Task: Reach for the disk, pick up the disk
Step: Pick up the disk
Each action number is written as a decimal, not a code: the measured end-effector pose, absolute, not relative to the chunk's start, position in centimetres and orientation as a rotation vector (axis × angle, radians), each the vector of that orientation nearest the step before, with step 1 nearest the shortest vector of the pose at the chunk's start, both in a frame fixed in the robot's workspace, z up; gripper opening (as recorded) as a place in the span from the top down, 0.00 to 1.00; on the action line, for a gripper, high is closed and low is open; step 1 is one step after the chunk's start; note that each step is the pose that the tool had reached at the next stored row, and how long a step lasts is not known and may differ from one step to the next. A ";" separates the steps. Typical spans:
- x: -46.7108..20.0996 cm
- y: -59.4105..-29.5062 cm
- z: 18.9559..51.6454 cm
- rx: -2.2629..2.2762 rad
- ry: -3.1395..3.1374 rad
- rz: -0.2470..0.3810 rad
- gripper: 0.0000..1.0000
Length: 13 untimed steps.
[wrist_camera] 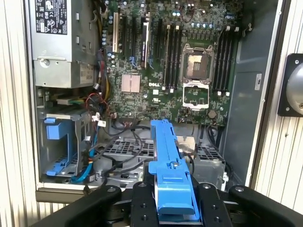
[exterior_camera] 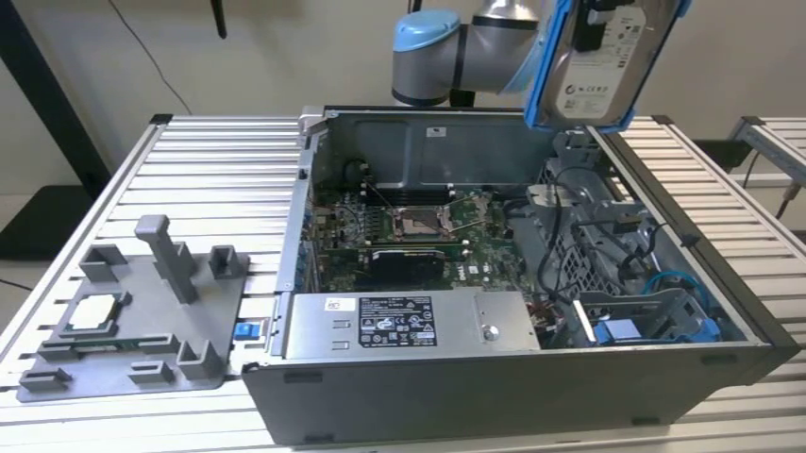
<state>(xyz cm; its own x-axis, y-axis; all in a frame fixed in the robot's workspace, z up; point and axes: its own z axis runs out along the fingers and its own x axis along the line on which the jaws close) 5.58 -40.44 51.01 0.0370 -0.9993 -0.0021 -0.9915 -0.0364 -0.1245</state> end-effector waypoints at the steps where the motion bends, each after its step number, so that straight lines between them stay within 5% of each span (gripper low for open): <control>1: 5.6 -40.7 51.0 -2.194 2.115 -0.130 1.00; 13: 5.6 -43.3 50.7 -2.195 2.116 -0.128 1.00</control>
